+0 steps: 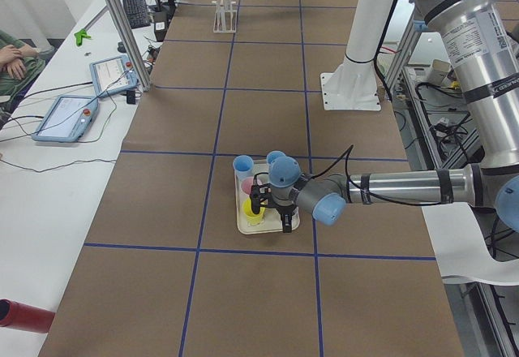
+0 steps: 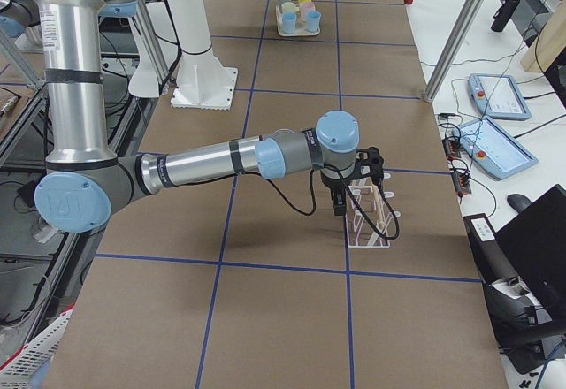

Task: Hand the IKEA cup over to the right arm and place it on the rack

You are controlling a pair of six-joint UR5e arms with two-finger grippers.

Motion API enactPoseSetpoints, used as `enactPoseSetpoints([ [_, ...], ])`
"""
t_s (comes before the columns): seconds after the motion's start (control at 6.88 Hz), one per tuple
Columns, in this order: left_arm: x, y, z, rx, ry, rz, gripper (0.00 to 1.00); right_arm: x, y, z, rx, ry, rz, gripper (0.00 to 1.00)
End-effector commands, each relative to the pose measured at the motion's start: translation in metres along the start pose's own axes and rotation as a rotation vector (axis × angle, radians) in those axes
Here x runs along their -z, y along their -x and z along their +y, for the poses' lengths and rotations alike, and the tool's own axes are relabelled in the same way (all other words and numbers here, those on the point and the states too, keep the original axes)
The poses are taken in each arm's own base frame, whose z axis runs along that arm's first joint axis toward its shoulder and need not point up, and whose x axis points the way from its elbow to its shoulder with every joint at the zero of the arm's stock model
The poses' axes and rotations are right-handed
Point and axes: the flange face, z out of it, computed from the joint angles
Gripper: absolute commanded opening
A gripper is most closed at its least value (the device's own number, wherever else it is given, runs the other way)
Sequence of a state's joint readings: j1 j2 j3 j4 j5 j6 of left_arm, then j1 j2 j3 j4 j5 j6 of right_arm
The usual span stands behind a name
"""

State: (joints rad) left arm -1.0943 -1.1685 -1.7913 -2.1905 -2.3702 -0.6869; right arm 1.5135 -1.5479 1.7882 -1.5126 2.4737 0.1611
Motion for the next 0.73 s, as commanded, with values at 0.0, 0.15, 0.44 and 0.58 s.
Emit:
enactPoseSetpoints([
  [0.0,-0.007,-0.004,0.000,-0.012,0.015,-0.003,0.73,0.000,0.002,0.000,0.002,0.001,-0.007,1.00],
  [0.15,-0.011,-0.005,-0.007,-0.015,0.016,-0.004,0.71,0.000,0.002,0.000,0.002,0.000,-0.006,1.00],
  [0.44,-0.019,-0.004,-0.016,-0.015,0.015,-0.012,0.52,-0.001,0.002,0.000,0.002,0.003,-0.007,1.00],
  [0.58,-0.020,-0.004,-0.015,-0.020,0.018,-0.013,0.38,-0.001,0.002,0.000,0.002,0.003,-0.007,1.00],
])
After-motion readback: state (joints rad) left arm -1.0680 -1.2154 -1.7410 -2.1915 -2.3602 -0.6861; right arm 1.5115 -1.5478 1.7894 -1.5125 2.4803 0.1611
